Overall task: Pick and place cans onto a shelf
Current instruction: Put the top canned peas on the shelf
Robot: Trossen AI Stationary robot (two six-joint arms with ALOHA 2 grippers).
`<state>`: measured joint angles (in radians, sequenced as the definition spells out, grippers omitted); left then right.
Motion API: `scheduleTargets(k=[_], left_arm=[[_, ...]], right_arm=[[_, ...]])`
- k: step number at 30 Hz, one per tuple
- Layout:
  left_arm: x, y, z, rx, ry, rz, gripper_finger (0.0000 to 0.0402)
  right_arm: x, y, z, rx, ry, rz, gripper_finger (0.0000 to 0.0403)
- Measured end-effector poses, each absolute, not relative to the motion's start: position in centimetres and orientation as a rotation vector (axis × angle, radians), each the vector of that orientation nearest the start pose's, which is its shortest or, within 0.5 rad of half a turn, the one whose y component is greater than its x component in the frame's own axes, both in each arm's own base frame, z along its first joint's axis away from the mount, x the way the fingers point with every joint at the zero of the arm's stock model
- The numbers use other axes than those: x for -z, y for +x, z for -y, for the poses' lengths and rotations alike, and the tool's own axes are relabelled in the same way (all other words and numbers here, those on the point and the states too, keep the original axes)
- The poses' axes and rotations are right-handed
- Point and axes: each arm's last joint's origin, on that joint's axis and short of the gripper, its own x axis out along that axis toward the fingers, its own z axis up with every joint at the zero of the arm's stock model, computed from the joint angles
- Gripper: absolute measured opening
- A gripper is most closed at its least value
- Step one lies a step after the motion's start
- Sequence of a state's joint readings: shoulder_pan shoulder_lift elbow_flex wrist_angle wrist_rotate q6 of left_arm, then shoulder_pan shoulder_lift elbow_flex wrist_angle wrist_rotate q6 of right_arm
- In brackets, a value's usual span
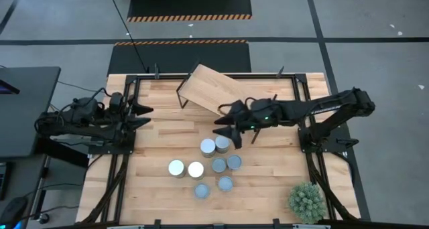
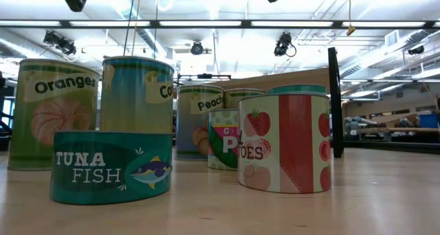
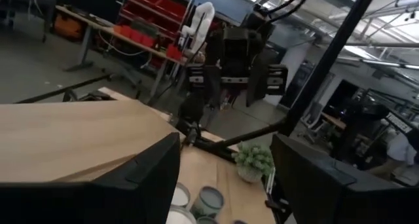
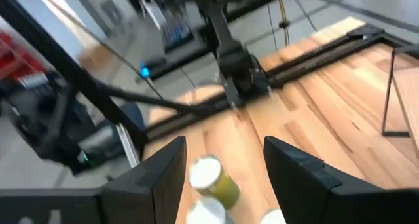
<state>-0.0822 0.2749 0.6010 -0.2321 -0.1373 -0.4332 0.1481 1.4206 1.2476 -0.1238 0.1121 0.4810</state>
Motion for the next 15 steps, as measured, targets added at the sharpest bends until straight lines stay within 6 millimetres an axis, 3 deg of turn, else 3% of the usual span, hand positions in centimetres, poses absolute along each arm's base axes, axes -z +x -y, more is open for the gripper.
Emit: scheduleTargets(k=[15], left_arm=[[-31.6,7.5,0.2,-0.037,-0.440,0.067,0.0247]], right_arm=[[-35.7,34.8,-6.5,0.039,0.296,-0.684,0.0214]])
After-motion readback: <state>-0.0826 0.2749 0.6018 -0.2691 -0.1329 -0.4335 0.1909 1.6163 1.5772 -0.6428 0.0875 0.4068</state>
